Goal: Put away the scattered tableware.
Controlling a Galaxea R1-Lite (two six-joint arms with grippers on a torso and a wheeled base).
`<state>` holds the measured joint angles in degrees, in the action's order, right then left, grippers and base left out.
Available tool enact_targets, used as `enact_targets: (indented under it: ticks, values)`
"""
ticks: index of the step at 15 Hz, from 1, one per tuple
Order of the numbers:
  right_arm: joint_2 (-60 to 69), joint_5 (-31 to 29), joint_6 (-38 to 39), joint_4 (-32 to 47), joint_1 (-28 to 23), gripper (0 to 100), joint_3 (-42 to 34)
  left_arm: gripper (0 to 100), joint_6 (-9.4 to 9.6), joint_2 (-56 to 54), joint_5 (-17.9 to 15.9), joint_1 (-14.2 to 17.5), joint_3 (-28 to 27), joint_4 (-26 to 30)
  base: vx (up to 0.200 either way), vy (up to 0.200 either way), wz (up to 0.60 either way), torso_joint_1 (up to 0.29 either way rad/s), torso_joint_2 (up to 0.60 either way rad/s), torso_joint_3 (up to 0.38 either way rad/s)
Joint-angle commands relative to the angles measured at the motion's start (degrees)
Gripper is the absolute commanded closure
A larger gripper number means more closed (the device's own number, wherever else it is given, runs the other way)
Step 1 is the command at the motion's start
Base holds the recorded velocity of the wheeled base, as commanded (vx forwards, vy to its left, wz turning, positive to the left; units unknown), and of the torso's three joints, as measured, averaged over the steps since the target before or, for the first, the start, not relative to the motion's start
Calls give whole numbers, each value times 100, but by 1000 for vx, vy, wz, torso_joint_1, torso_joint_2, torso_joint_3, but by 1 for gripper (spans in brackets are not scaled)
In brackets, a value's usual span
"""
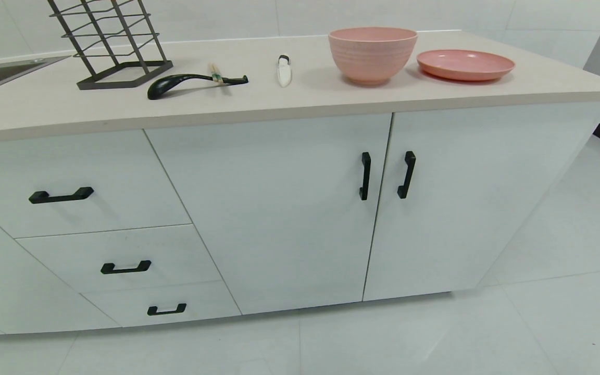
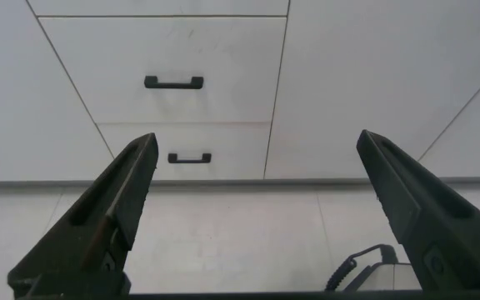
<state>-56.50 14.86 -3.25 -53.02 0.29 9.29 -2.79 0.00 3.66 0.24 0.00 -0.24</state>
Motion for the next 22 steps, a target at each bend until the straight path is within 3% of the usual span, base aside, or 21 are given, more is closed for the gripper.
enact_targets:
  ticks: [1,4,7,8,9,10,11,14,15,16,17,19,20,21,22]
  values:
    - [-1882,527,-263,-886,-196,0,-68,0,-2,0,3,2,0,-2,0,0,0,0,0,0]
    - [-2954,1186,-483,-1563,-108,0,178,0,7,0,-5,2,0,-2,0,0,0,0,0,0]
    - [-3525,1309,-553,-1738,577,0,706,0,-20,0,-32,2,0,-28,0,0,0,0,0,0]
    - [-3657,1309,-553,-1774,797,0,882,0,-28,0,-84,11,0,-213,0,0,0,0,0,0]
    - [-3798,1309,-553,-1835,902,0,1005,0,7,0,-137,2,0,-995,0,0,0,0,0,0]
    - [-3921,1326,-562,-1870,911,0,1137,0,174,0,-489,-7,-9,-1707,0,0,0,0,0,0]
    - [-4009,1388,-597,-1888,911,0,1286,0,235,211,-1051,-86,-149,-1848,0,0,0,0,0,0]
    - [-4141,1555,-712,-1984,911,0,1435,0,262,1670,-1570,-411,-1424,-1417,0,0,0,0,0,0]
    - [-4070,1573,-729,-1993,911,0,1409,0,262,2522,-1948,-675,-2030,-1531,0,0,0,0,0,0]
    - [-4000,1573,-729,-2011,964,0,1427,0,314,3586,-2422,-1132,-2558,-2094,0,0,0,0,0,0]
    - [-3982,1573,-729,-2020,1034,0,1418,0,446,4298,-2651,-1378,-2733,-2639,0,0,0,0,0,0]
    - [-3912,1573,-729,-2020,1061,0,1391,0,1079,5827,-3257,-1738,-2769,-4054,0,0,0,0,0,0]
    - [-3868,1573,-729,-2028,1061,0,1391,0,1510,6662,-3732,-1958,-2769,-4783,0,0,0,0,0,0]
    - [-3842,1573,-729,-2028,1061,0,1347,0,1650,7154,-4092,-2336,-2786,-5205,0,0,0,0,0,0]
    - [-3789,1573,-729,-2037,1061,0,1295,0,1650,7462,-4189,-2731,-2795,-5398,0,0,0,0,0,0]
